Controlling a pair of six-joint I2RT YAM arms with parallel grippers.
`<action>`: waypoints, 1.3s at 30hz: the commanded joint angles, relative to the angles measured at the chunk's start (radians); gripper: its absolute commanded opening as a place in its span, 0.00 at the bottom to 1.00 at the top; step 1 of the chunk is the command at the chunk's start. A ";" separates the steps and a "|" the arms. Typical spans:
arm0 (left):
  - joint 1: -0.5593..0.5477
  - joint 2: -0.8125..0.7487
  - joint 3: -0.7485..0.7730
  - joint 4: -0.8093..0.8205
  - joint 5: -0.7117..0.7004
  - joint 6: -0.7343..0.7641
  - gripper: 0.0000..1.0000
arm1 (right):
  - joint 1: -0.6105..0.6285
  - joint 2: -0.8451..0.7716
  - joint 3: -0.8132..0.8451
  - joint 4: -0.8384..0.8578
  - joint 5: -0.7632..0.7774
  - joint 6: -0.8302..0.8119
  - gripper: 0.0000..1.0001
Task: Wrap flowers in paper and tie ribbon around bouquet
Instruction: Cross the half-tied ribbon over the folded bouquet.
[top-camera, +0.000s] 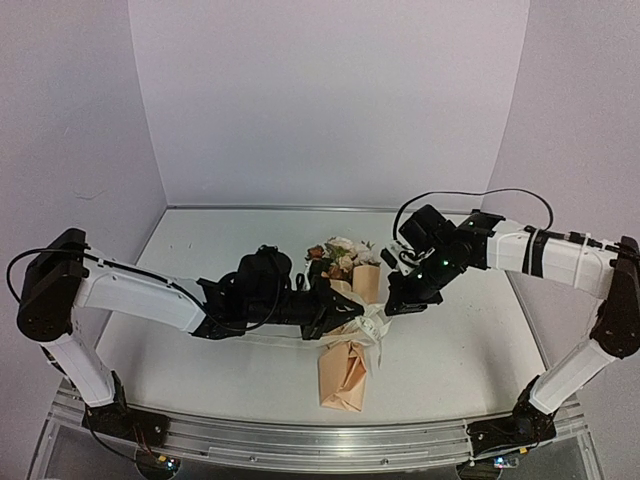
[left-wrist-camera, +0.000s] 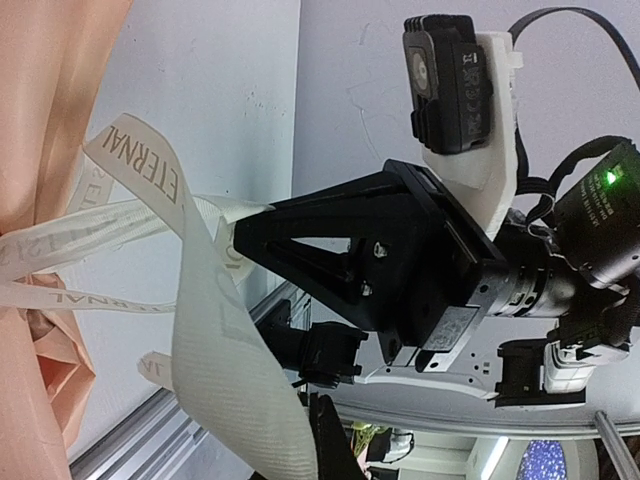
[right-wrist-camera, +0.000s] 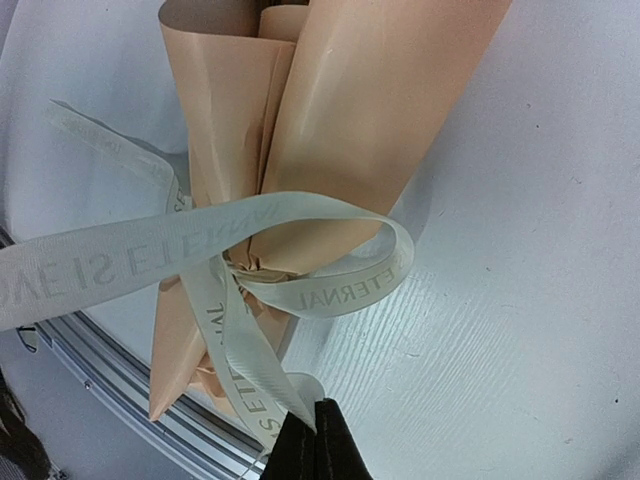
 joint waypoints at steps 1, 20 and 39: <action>-0.041 0.058 0.062 0.043 -0.069 -0.022 0.03 | -0.003 0.024 0.076 -0.054 -0.030 -0.020 0.00; -0.062 -0.027 0.159 -0.244 -0.011 0.452 0.60 | -0.003 0.009 0.082 -0.090 -0.042 -0.052 0.00; -0.087 0.249 0.498 -0.541 0.218 0.826 0.37 | -0.002 0.073 0.135 -0.096 -0.068 -0.062 0.00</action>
